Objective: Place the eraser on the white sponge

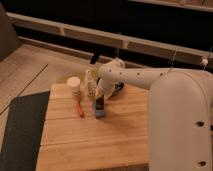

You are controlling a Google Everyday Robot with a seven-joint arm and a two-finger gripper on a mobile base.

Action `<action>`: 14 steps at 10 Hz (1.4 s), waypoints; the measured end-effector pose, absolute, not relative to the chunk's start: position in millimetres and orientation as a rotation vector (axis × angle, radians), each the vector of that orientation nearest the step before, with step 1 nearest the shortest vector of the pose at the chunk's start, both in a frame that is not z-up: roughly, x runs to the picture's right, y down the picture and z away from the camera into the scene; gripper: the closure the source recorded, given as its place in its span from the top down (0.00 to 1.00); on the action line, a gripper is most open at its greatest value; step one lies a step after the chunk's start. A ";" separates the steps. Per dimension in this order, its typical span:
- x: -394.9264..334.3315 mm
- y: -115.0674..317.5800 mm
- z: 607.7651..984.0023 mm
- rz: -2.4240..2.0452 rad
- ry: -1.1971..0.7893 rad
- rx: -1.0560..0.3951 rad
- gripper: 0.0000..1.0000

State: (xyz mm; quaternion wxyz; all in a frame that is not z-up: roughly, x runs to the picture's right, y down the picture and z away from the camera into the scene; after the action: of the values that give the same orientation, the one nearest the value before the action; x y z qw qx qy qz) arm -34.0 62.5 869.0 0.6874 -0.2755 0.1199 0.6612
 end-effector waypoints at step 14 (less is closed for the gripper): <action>-29.5 88.2 892.2 1.430 0.397 -0.645 0.66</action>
State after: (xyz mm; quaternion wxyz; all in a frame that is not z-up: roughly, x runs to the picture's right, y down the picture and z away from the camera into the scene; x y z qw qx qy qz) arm -29.5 88.2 892.2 0.6903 -0.2884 0.1775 0.6394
